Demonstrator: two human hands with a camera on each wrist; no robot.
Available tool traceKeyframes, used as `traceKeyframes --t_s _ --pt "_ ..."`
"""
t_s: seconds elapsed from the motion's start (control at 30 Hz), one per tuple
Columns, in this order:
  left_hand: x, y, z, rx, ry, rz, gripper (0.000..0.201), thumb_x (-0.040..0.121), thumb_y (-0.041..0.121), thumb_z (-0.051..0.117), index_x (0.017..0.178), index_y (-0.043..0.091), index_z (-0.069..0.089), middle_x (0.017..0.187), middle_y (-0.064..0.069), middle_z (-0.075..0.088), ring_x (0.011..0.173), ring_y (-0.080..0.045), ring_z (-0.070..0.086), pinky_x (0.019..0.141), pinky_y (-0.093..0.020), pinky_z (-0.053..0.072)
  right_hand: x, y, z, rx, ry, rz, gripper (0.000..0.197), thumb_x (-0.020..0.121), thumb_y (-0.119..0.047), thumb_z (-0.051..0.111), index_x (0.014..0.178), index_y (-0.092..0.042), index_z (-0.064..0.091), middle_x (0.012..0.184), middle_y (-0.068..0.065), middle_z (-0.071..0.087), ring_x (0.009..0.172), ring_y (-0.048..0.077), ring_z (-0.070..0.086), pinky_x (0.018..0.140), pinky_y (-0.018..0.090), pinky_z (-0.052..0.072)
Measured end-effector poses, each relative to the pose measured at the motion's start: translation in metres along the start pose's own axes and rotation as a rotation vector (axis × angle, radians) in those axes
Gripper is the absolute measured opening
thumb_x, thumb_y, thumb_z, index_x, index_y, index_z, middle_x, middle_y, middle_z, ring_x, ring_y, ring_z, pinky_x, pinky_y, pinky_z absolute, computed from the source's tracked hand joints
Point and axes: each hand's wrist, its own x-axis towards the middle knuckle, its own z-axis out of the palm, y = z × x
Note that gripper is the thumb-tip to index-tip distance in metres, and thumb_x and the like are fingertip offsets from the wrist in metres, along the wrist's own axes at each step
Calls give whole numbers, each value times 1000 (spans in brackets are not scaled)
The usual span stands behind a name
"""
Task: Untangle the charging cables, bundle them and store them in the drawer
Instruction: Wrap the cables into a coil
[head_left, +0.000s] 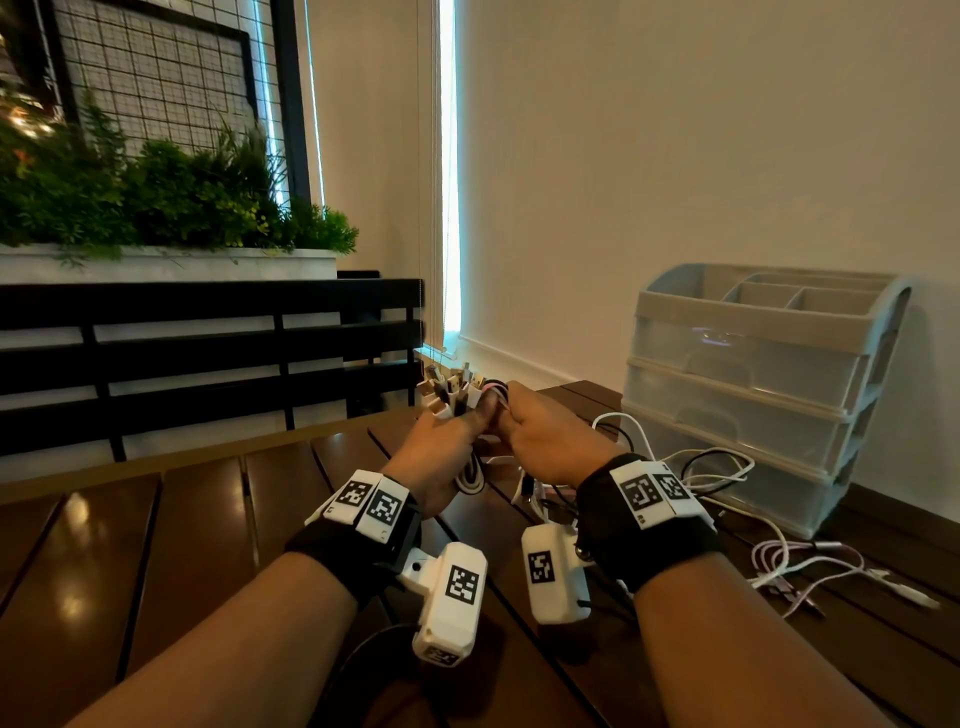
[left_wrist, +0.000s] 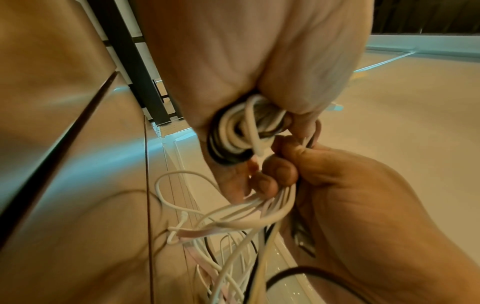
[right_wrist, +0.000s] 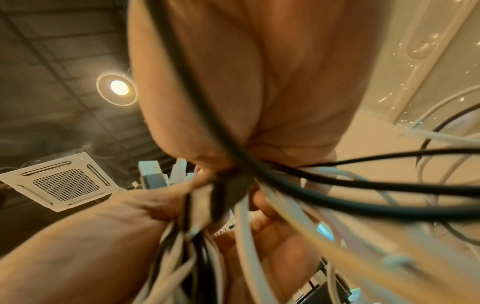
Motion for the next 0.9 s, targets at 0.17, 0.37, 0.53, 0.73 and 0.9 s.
traceKeyframes --t_s 0.17,0.37,0.53,0.73,0.9 --pt "0 -5 3 12 9 52 35 94 35 55 117 10 60 105 -18 67 89 -36 68 70 -50 56 -6 -9 -1 -43 6 -6 33 102 -13 36 75 -33 35 77 -12 43 71 6 44 56 10 33" --pt "0 -6 4 16 -43 25 34 97 35 52 120 11 58 97 -11 67 78 -28 69 66 -45 56 -6 -11 1 -86 -35 13 13 100 -9 35 99 -22 39 78 -11 42 69 1 41 56 13 30" --pt "1 -8 4 -28 3 5 35 97 35 52 119 10 59 97 -11 69 87 -27 68 65 -39 56 -1 -7 4 -121 -35 45 7 100 -13 34 97 -18 37 76 -7 41 69 8 41 56 19 27" --pt "2 -5 7 -177 15 -6 29 96 28 54 115 8 61 102 -14 71 97 -27 69 77 -42 55 3 -4 10 -144 -24 70 9 98 -17 34 106 -15 38 86 1 48 83 22 50 76 40 44" --pt "0 -4 7 -280 -4 -22 35 97 23 51 126 3 56 114 -20 67 104 -29 66 73 -38 56 1 -6 8 -152 -39 46 21 99 -20 31 118 -14 39 83 -7 44 88 21 47 98 55 37"
